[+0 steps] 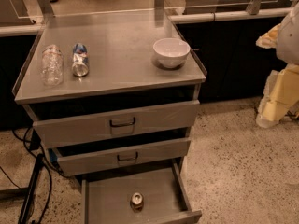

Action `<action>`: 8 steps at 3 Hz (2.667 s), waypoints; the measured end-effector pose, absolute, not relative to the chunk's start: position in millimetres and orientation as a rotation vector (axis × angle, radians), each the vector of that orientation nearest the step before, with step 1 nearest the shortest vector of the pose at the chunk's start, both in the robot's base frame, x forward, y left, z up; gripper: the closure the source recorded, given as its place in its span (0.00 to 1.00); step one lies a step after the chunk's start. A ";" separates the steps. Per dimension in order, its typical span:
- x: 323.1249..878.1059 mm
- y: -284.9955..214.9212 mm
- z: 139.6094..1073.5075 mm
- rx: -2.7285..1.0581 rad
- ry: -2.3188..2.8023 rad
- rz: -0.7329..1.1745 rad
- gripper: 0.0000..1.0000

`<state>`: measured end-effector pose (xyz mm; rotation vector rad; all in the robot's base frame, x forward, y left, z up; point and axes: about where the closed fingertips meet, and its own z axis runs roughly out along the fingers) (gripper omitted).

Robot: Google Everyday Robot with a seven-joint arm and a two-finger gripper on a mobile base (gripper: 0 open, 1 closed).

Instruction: Pick orange can from bottom drawer and place on counter

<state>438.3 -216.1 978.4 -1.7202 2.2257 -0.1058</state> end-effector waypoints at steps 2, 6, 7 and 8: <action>432.6 -217.7 956.6 -1.693 2.238 -0.121 0.00; 428.7 -200.6 807.6 -1.681 2.243 -0.105 0.00; 440.9 -189.3 777.7 -1.715 2.173 -0.103 0.00; 459.9 -164.9 727.6 -1.786 2.104 -0.034 0.00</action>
Offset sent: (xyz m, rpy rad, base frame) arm -0.0181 -0.0068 -0.0763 -0.0046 -0.0163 -0.0690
